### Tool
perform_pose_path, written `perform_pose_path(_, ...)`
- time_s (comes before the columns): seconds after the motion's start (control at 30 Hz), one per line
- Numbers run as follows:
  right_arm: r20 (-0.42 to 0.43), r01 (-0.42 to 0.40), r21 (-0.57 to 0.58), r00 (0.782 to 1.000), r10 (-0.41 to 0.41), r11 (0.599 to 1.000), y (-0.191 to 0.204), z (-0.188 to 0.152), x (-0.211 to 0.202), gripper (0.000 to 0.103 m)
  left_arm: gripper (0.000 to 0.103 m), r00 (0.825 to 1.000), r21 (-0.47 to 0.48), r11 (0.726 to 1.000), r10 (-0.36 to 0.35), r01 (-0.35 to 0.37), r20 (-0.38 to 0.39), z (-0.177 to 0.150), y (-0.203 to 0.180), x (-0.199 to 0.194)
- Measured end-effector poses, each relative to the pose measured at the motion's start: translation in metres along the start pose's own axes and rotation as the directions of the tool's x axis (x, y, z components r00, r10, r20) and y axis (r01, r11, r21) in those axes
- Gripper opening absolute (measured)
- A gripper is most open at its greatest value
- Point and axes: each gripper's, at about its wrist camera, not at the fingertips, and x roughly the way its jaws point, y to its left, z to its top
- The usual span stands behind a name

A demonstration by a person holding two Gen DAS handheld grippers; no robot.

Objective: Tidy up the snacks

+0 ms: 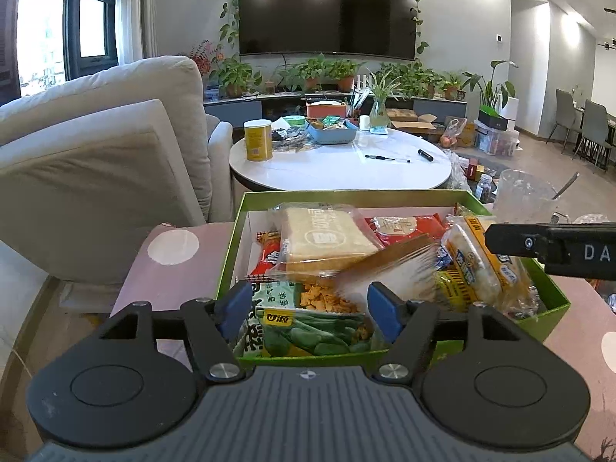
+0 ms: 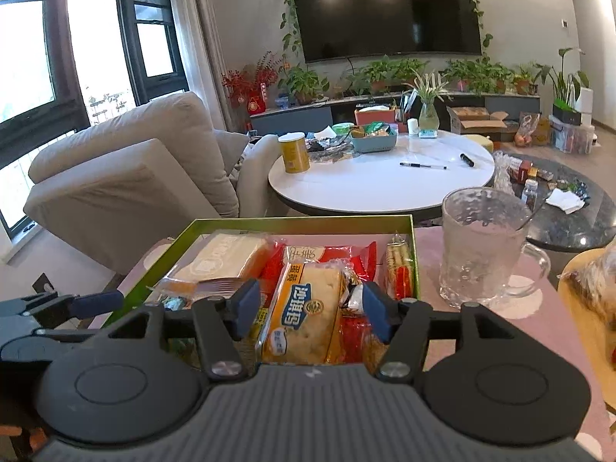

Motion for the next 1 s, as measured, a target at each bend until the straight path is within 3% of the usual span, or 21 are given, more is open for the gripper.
perform_pose_path(0.47, 0.008, 0.011, -0.016, 1.0, -0.011, 1.0, 0.002, -0.012, -0.031, 0.065, 0.072, 0.999, 0.0, 1.0, -0.011, 0.011, 0.037, -0.01, -0.003, -0.041)
perform_pose_path(1.0, 0.05, -0.023, -0.008, 0.998, 0.023, 1.0, 0.014, -0.02, -0.082, 0.065, 0.09, 0.993, -0.011, 1.0, 0.004, -0.002, 0.115, -0.019, -0.01, -0.107)
